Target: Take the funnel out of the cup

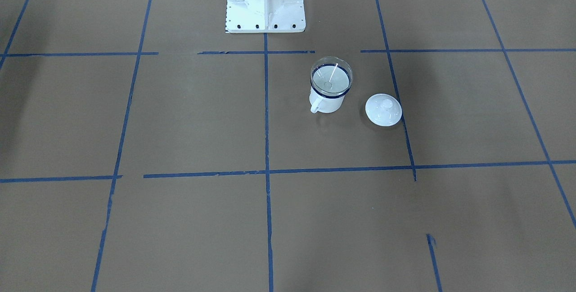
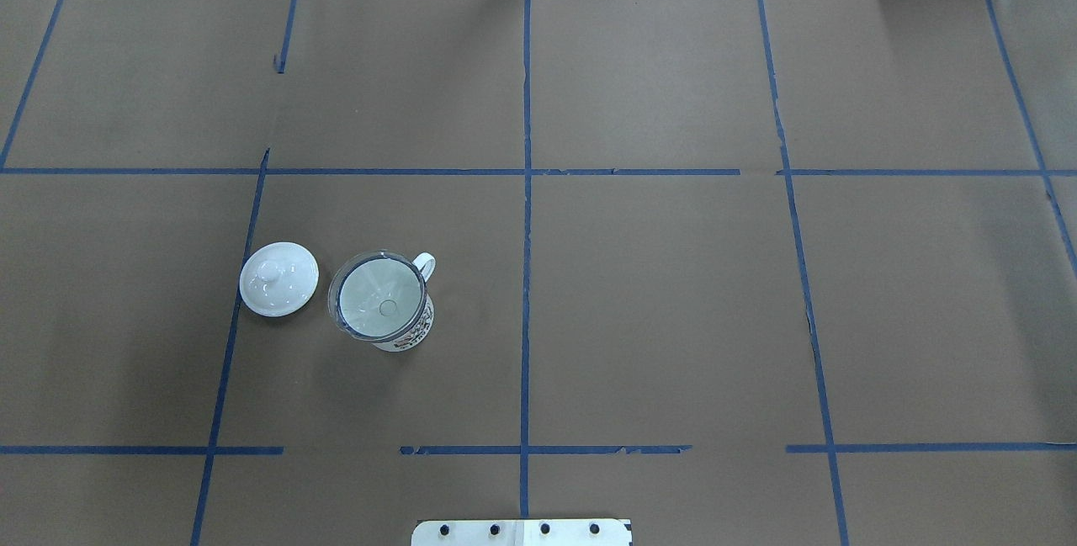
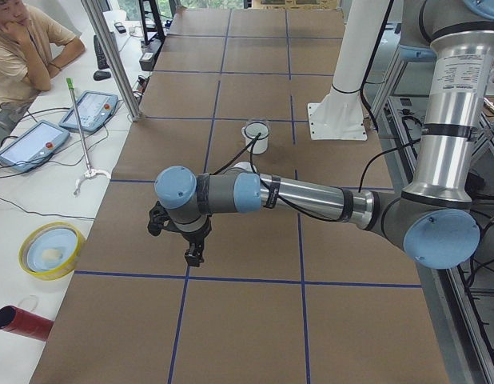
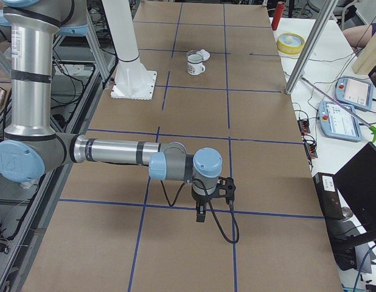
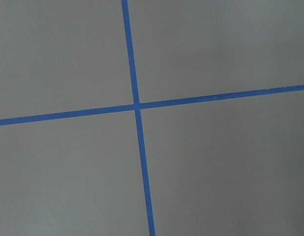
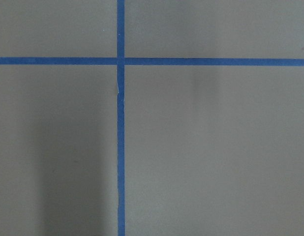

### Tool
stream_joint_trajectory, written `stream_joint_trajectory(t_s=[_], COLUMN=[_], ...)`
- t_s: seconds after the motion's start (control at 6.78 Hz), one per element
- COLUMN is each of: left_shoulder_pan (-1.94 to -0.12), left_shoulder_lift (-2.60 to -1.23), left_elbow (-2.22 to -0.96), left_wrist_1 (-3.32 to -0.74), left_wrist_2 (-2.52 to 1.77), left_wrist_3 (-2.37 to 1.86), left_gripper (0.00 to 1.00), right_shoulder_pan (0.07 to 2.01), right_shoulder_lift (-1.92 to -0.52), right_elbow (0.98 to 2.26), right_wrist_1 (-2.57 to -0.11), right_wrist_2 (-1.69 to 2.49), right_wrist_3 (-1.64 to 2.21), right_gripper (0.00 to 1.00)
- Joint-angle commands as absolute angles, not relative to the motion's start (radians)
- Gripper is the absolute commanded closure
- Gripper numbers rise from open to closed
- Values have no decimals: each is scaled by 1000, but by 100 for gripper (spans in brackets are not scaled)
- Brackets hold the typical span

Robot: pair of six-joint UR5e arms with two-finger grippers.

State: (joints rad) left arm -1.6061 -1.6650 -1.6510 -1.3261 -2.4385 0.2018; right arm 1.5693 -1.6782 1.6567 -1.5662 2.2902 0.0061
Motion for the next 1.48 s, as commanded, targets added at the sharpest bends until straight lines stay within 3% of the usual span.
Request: stream_joint_trajectory(t_s=[0.0,0.89,1.33], left_shoulder_pan=[-1605,-1580,-1358], left_shoulder_lift=[-1684,-1640,-1685], left_elbow=[-1660,-1658,-1846], left_wrist_1=[-1327,-1545,-1614], left_wrist_2=[-2436,-2411,-2334], left_wrist_3=[202,-43,-572], left_gripper=[0,0,0], right_shoulder_pan=[1569,1569,1569], right_shoulder_lift=[-1678,-1678,-1678], right_elbow=[1657,1657,1655], right_wrist_1=[-1566,-1566,-1566], right_wrist_2=[2290,2290,2290], right_wrist_3=[6,6,6], right_gripper=[0,0,0])
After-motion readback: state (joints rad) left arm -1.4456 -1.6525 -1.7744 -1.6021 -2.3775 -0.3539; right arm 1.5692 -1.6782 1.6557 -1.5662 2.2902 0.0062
